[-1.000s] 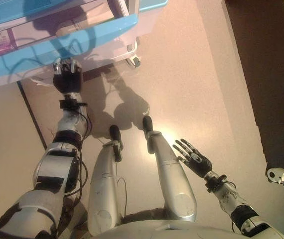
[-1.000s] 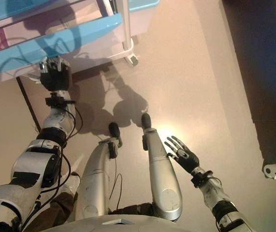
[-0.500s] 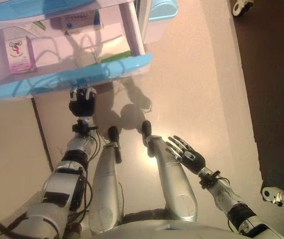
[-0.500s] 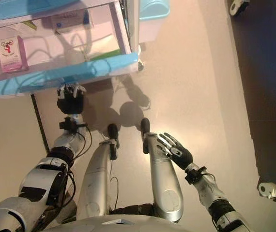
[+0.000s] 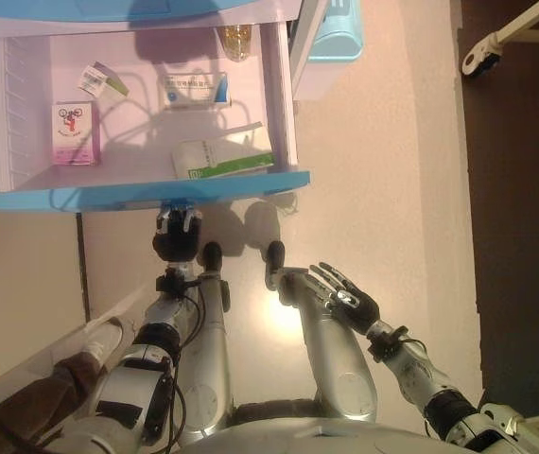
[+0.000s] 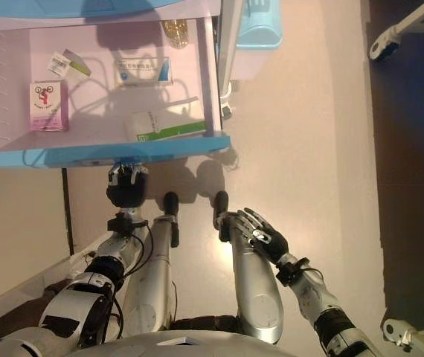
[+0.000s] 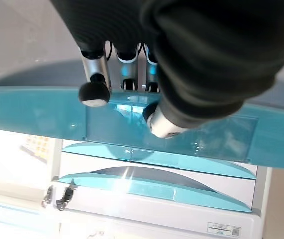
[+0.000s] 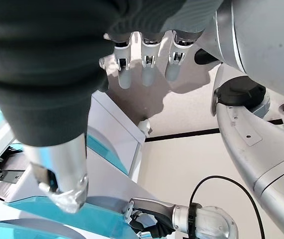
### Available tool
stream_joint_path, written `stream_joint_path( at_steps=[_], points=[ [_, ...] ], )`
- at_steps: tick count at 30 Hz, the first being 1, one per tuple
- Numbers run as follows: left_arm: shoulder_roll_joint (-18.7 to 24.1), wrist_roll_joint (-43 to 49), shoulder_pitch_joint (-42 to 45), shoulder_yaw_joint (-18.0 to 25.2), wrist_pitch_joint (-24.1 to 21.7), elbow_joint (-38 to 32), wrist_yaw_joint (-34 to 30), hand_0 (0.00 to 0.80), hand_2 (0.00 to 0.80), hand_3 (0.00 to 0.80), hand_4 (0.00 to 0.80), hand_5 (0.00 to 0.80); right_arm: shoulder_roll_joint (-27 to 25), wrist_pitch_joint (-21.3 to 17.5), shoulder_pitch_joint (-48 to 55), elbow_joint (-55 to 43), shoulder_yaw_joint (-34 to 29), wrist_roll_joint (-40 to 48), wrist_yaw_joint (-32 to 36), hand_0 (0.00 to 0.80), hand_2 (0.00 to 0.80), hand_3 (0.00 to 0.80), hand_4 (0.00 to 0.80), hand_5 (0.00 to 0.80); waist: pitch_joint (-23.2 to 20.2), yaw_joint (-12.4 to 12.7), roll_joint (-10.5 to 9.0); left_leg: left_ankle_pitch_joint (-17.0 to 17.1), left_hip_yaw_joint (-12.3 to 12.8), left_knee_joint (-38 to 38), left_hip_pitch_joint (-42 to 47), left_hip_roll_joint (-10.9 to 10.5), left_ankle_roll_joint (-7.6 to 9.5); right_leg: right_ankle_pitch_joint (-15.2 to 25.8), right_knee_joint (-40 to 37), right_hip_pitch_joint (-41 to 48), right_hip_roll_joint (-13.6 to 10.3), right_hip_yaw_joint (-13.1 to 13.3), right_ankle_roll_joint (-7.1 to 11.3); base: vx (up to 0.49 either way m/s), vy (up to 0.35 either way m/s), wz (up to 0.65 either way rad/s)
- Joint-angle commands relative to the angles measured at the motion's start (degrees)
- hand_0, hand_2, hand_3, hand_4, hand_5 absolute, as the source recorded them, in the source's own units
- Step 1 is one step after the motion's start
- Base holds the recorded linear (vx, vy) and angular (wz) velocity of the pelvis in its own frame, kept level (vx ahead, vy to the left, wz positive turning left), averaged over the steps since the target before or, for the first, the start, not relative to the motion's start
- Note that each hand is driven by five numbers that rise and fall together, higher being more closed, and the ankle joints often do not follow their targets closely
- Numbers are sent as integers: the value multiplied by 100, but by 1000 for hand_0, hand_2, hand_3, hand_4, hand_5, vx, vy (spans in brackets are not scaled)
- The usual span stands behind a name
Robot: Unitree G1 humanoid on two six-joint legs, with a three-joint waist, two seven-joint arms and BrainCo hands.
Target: Open the drawer and pick up the medicine
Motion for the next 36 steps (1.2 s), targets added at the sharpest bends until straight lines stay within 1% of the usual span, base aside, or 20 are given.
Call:
stream_joint_path(
  at_steps=[1, 7, 13, 20, 22, 23, 25, 27, 28, 29, 31, 32, 34, 35, 36],
  points=[
    [286, -199, 896, 557, 129, 407, 575, 800, 800, 800, 800, 800, 361, -34, 537, -477, 17, -116, 69, 0, 0, 0, 0, 0, -215, 219, -347, -111, 446, -501, 153, -263, 395, -890, 936, 192, -218, -72, 523, -8, -57, 13],
    [276, 52, 1308, 685, 399, 658, 774, 800, 800, 800, 800, 800, 408, -54, 610, -506, -41, -157, 73, 0, 0, 0, 0, 0, -215, 357, -375, -107, 331, -491, 212, -252, 372, -936, 961, 307, -236, -191, 488, -6, -55, 11],
    [315, 399, 1693, 820, 607, 899, 1106, 800, 800, 800, 800, 800, 421, -84, 715, -507, -148, -149, 135, 0, 0, 0, 0, 0, -215, 481, -383, -83, 250, -508, 246, -247, 349, -955, 952, 397, -267, -317, 464, -13, -48, 15],
    [330, 687, 2149, 942, 885, 1165, 1497, 800, 800, 800, 800, 800, 425, -132, 813, -489, -299, -168, 172, 0, 0, 0, 0, 0, -215, 586, -312, -68, 191, -512, 251, -290, 338, -963, 920, 444, -328, -415, 447, 2, -11, 15],
    [314, 698, 2263, 990, 913, 1302, 1865, 791, 791, 791, 791, 791, 440, -145, 827, -437, -357, -162, 198, 0, 0, 0, 0, 0, -215, 617, -278, -76, 171, -486, 258, -322, 343, -977, 950, 456, -359, -435, 437, 35, 3, 9],
    [316, 774, 2291, 1035, 944, 1356, 1957, 0, 0, 0, 0, 0, 445, -138, 830, -443, -372, -158, 188, 0, 0, 0, 0, 0, -215, 623, -269, -79, 168, -484, 270, -335, 348, -984, 963, 461, -374, -441, 437, 41, 8, 5],
    [340, 1050, 2355, 1020, 1094, 1436, 2448, 0, 0, 0, 0, 0, 430, -151, 847, -399, -415, -153, 228, 0, 0, 0, 0, 0, -215, 633, -238, -82, 176, -475, 284, -353, 348, -1003, 986, 472, -407, -454, 436, 40, 32, 8],
    [344, 1433, 2384, 1035, 1148, 1575, 2625, 0, 0, 0, 0, 0, 422, -117, 846, -383, -455, -174, 215, 0, 0, 0, 0, 0, -215, 623, -196, -93, 198, -426, 277, -379, 359, -1026, 1055, 453, -449, -445, 435, 46, 72, 9],
    [360, 1592, 2393, 1002, 1238, 1638, 2844, 0, 0, 0, 0, 0, 397, -114, 871, -359, -479, -180, 251, 0, 0, 0, 0, 0, -215, 613, -175, -101, 208, -404, 284, -381, 362, -1040, 1098, 442, -471, -439, 438, 48, 81, 1],
    [365, 1580, 2385, 998, 1286, 1721, 2985, 0, 0, 0, 0, 0, 383, -96, 879, -355, -499, -195, 255, 0, 0, 0, 0, 0, -215, 601, -156, -103, 213, -391, 298, -389, 364, -1047, 1128, 438, -492, -431, 445, 54, 94, 1],
    [368, 1714, 2369, 979, 1280, 1884, 3025, 0, 0, 0, 0, 0, 361, -53, 858, -322, -532, -256, 235, 0, 0, 0, 0, 0, -215, 561, -104, -116, 244, -360, 317, -413, 380, -1073, 1177, 429, -528, -400, 436, 52, 105, 12],
    [378, 1718, 2369, 994, 1383, 1932, 3138, 0, 0, 0, 0, 0, 335, -58, 877, -303, -555, -293, 276, 0, 0, 0, 0, 0, -215, 542, -83, -123, 258, -346, 326, -413, 383, -1079, 1191, 424, -540, -382, 442, 52, 111, 14],
    [394, 1776, 2339, 1094, 1361, 2060, 3119, 0, 0, 0, 0, 0, 306, -50, 880, -272, -566, -360, 278, 0, 0, 0, 0, 0, -215, 499, -55, -137, 283, -306, 341, -429, 392, -1086, 1218, 413, -560, -338, 451, 49, 97, 10],
    [397, 1744, 2328, 1094, 1335, 2074, 3109, 0, 0, 0, 0, 0, 288, -67, 900, -232, -586, -381, 320, 0, 0, 0, 0, 0, -215, 481, -47, -151, 298, -281, 339, -424, 397, -1092, 1236, 402, -574, -321, 456, 39, 84, 3],
    [386, 1513, 2309, 1136, 1341, 2070, 3134, 0, 0, 0, 0, 0, 262, -78, 927, -210, -607, -398, 353, 0, 0, 0, 0, 0, -215, 456, -33, -158, 318, -248, 327, -421, 397, -1095, 1261, 378, -584, -304, 459, 36, 87, -5]
  ],
)
